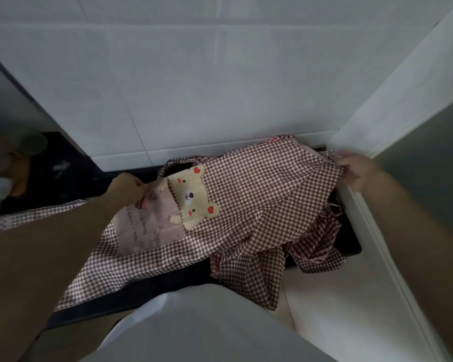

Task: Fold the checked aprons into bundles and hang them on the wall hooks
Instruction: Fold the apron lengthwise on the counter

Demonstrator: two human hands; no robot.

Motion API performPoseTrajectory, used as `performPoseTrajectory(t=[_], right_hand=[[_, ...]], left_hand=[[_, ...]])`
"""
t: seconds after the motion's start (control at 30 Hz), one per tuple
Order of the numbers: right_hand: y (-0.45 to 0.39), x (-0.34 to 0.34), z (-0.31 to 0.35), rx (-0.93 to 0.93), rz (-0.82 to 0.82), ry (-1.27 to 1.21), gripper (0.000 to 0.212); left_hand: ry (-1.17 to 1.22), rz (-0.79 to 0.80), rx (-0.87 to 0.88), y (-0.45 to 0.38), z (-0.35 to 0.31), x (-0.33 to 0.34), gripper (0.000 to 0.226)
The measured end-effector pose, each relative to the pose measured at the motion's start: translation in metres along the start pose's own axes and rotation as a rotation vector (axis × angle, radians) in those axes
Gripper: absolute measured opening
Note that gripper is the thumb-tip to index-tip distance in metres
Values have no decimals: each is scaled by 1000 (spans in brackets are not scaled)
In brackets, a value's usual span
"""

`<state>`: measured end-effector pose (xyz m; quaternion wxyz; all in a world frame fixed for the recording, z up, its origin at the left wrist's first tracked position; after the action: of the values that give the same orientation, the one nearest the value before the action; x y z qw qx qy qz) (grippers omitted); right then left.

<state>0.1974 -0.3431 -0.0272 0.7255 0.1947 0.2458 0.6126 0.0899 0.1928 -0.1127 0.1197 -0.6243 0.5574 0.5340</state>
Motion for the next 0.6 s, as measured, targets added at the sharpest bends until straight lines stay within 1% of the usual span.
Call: performPoseTrajectory(t=[0.1,0.17,0.23,0.3,0.33,0.4,0.47,0.5,0.57,0.6], right_hand=[[-5,-15,27,-146,-123,-26,40],[-9,-24,36,-184,-172,-6,43],[-12,-31,30,-119,-193,19,48],[-10,-32,18,-22,-142,14,50],[-7,-33,15,13,-123,16,47],[-4,-35,15,47,-72,35,32],[0,-36,15,64,3,47,6],[-3,-38,13,70,59,81,21],[-9,-40,7,66,159,210,65],[-12,-38,9,25,184,241,75]], left_hand=[[39,-5,-6,-2,1,-1,26],[66,7,3,-5,-1,1,23],[61,27,37,-5,-10,6,21],[63,28,59,-6,-18,9,17],[59,26,63,-7,-20,11,17],[37,41,62,-8,-16,13,16],[21,107,70,-9,-10,18,15],[25,145,78,-10,-7,20,15],[56,186,94,-11,-4,20,13],[65,191,98,-12,-3,19,12]])
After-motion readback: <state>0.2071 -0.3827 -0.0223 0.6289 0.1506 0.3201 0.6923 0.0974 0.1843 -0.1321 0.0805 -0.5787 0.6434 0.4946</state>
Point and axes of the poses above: each hand's wrist, its own y-axis away from the middle knuckle, its own x-axis out of the palm, z = x × y, the point moved 6 cm from there along -y, towards the middle knuckle, and after that the axes turned 1 degree about -y, right-handed, at the moved point
